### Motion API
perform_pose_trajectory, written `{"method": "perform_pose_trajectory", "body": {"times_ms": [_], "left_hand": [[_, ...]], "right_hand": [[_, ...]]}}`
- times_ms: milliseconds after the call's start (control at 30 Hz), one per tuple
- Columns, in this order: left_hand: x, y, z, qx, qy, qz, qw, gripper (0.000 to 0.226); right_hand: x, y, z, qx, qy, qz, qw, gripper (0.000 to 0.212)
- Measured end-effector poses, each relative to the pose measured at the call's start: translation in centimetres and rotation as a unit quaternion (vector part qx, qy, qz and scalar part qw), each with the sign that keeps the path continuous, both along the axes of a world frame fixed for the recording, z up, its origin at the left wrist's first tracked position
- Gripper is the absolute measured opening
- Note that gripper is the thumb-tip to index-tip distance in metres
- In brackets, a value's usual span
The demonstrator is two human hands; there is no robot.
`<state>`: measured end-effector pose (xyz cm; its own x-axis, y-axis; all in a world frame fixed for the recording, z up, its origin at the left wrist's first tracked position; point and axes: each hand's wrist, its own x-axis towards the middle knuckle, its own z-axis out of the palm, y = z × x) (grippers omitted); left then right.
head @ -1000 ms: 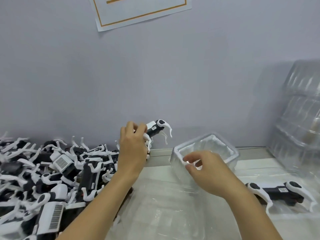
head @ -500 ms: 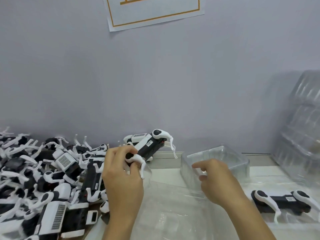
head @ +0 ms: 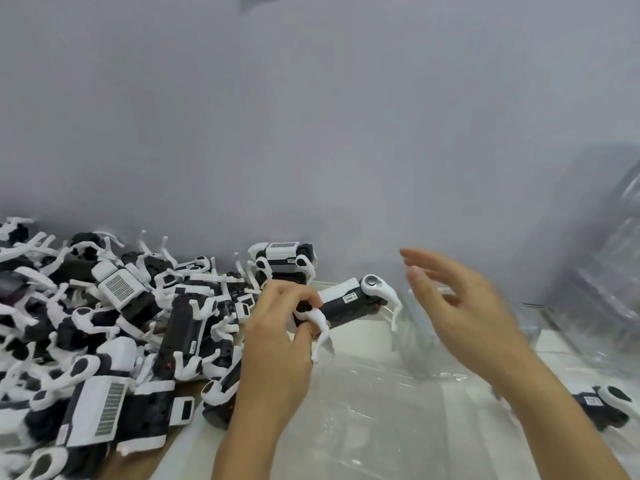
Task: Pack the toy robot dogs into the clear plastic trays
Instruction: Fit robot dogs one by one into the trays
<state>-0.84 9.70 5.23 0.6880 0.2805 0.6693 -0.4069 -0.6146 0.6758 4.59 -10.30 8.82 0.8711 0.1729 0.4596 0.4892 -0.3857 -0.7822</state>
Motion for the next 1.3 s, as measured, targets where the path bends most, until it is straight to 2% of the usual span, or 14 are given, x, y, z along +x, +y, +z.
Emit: {"method": "perform_pose_trajectory", "body": {"times_ms": [133, 233, 333, 433, 533, 633, 700, 800, 967, 1133, 1233, 1300], "left_hand": [[0.1, -0.7, 0.1, 0.039, 0.015, -0.028, 0.999, 0.042], [0.1, -1.2, 0.1, 0.066, 0.028, -0.043, 0.997, 0.039], [0.0, -1.4, 0.5, 0.043, 0.048, -0.083, 0.994, 0.047], [-0.4, -0.4, 0.7, 0.006, 0.127, -0.098, 0.987, 0.069], [-1.0, 1.7, 0.5, 0.088, 0.233, -0.067, 0.966, 0.052], [-1.4, 2.4, 0.0, 0.112, 0.33, -0.104, 0.932, 0.04], [-1.3, 2.0, -0.4, 0.126, 0.343, -0.11, 0.924, 0.039], [-0.7, 1.3, -1.4, 0.157, 0.337, -0.098, 0.923, 0.04], [0.4, 0.3, -3.2, 0.169, 0.358, -0.063, 0.916, 0.044], [1.3, -1.2, -2.9, 0.107, 0.347, 0.002, 0.932, 0.045], [1.6, -1.9, -2.5, 0.055, 0.349, 0.018, 0.935, 0.032], [1.4, -2.1, -2.4, 0.03, 0.341, 0.032, 0.939, 0.032]], "right_hand": [[0.3, 1.7, 0.6, -0.159, 0.063, 0.11, 0.979, 0.051], [0.1, 2.5, -1.1, -0.186, 0.026, 0.075, 0.979, 0.044], [-0.3, 2.2, -2.5, -0.125, -0.008, 0.034, 0.991, 0.035], [-0.3, 0.7, -2.8, -0.077, -0.039, -0.042, 0.995, 0.033], [-0.4, -1.0, -2.2, 0.012, -0.058, -0.108, 0.992, 0.026], [-0.5, -1.8, -1.9, 0.127, -0.038, -0.105, 0.986, 0.019], [-0.4, -1.7, -2.0, 0.18, -0.005, -0.081, 0.98, 0.018], [-0.4, -1.1, -2.3, 0.216, 0.05, -0.029, 0.975, 0.027], [-0.2, 0.2, -2.8, 0.147, 0.092, 0.027, 0.984, 0.017], [-0.1, 1.1, -2.9, 0.073, 0.095, 0.051, 0.991, 0.02], [-0.1, 1.2, -3.0, 0.039, 0.109, 0.052, 0.992, 0.023], [-0.1, 0.9, -2.9, 0.018, 0.119, 0.057, 0.991, 0.022]]}}
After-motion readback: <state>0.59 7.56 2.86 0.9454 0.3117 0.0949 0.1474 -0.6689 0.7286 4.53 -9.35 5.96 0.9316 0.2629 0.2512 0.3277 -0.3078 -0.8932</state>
